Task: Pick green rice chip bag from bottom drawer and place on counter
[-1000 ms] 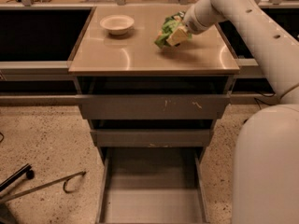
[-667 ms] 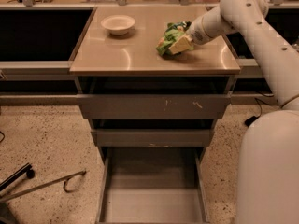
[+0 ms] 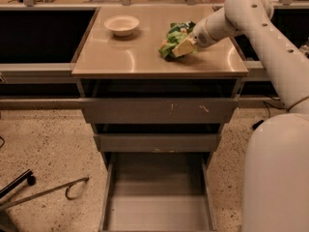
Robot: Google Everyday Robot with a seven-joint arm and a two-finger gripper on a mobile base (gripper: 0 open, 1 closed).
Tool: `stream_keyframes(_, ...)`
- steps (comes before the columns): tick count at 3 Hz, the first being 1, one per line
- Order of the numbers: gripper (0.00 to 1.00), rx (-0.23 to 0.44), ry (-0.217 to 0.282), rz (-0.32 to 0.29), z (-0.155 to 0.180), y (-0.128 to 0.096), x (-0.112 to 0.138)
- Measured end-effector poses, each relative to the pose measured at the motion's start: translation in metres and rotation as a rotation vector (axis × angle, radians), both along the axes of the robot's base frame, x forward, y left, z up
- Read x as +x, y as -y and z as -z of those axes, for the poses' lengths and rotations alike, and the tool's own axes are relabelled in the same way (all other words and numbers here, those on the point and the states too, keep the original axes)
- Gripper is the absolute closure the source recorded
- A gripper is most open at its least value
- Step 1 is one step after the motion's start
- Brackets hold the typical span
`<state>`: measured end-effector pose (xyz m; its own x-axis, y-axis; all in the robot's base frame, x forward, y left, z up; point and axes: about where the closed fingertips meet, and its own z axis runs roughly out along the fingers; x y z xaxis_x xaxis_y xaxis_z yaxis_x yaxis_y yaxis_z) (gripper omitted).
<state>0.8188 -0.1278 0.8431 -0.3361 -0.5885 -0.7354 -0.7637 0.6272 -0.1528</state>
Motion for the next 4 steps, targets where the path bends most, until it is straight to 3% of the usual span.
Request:
stream_keyframes(2, 0.11, 0.0, 0.0, 0.0, 0.0001, -0.0001, 0.0)
stream_keyframes(3, 0.0, 0.0, 0.0, 0.0, 0.0001, -0.0001, 0.0)
stream_keyframes(4, 0.0, 0.0, 0.0, 0.0, 0.0001, -0.0001, 0.0)
